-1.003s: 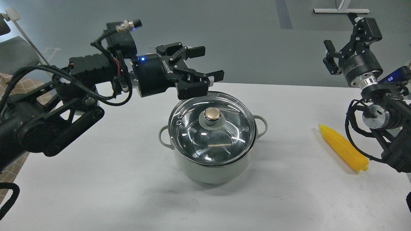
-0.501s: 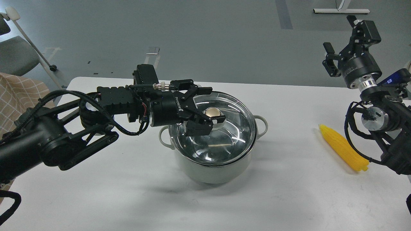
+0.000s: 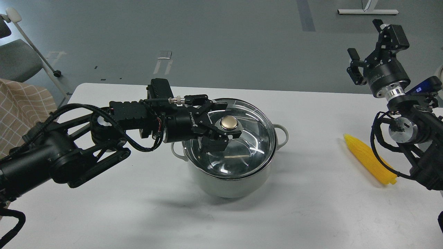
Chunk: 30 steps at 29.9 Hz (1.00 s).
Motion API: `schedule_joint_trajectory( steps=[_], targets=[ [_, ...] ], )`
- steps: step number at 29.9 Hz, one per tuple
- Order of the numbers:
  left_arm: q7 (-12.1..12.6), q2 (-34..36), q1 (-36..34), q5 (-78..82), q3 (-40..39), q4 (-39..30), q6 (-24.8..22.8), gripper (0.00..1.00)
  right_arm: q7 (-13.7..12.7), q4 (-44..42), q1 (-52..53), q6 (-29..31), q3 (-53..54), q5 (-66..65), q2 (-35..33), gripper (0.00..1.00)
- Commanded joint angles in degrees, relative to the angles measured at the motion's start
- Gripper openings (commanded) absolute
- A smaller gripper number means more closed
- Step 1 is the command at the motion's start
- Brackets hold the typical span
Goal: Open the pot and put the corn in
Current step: 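Reach the left gripper over the pot and grasp the lid's brass knob, then lift the glass lid off the pot with the left gripper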
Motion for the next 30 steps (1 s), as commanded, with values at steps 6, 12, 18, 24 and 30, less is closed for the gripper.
schedule_joint_trajectory(
  steps=[6, 12, 18, 24, 30],
  targets=[
    [0.0, -0.1, 0.2, 0.0, 0.1, 1.0, 0.5, 0.52, 0.0, 0.1, -0.3, 0.0, 0.0, 0.0, 0.0, 1.0],
    [-0.2, 0.0, 0.2, 0.0, 0.4, 1.2, 0.5, 0.31, 0.0, 0.1, -0.3, 0.0, 0.0, 0.0, 0.0, 1.0],
    [-1.8, -0.1, 0.2, 0.0, 1.0, 0.7, 0.6, 0.17, 0.0, 0.1, -0.3, 0.0, 0.0, 0.0, 0.0, 1.0],
    [-2.2, 0.6, -1.0, 0.0, 0.3, -0.8, 0.5, 0.1, 0.0, 0.1, -0.3, 0.0, 0.0, 0.0, 0.0, 1.0],
    [-2.2, 3.0, -7.1, 0.0, 0.1, -1.7, 0.4, 0.12, 0.0, 0.1, -0.2, 0.0, 0.0, 0.0, 0.0, 1.0]
  ],
)
